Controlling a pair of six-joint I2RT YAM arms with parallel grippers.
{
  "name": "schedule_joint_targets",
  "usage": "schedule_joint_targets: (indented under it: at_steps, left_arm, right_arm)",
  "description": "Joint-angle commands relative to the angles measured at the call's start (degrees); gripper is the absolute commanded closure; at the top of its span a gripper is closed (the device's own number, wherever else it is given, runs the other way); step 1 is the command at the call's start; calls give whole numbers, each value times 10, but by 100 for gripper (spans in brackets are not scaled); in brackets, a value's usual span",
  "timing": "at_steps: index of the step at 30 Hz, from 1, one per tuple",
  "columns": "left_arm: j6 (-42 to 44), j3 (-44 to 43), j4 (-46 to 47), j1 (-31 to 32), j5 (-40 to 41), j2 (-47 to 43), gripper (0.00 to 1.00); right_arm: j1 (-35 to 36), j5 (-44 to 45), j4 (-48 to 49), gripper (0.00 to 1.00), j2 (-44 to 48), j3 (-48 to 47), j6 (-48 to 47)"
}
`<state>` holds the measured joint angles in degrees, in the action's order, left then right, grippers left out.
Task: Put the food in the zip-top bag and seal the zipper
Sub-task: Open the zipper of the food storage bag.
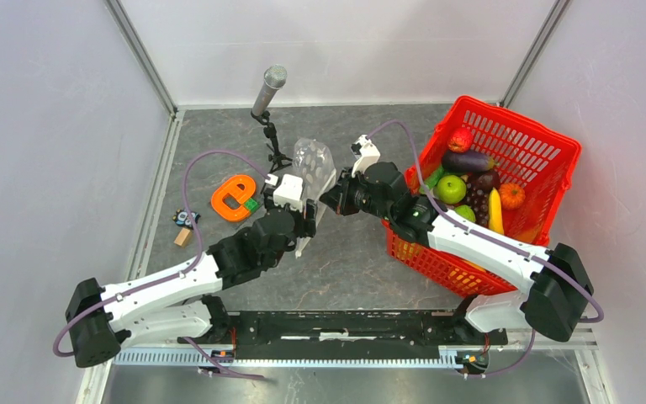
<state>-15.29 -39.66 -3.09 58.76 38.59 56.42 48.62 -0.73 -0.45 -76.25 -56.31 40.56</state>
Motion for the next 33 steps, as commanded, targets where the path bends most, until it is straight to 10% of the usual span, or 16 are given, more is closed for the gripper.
schedule_joint_targets:
  at_steps: [1, 19, 33]
  left_arm:
    - [10, 8, 6, 18, 42, -1, 27]
    - [7, 60, 36, 66, 211, 15, 28]
    - [17, 62, 69, 3, 22, -3, 64]
  right_arm:
    - [-2, 30, 6, 100, 13, -24, -3]
    - [-1, 11, 17, 100, 3, -32, 17]
    - [-1, -13, -49, 100, 4, -26, -38]
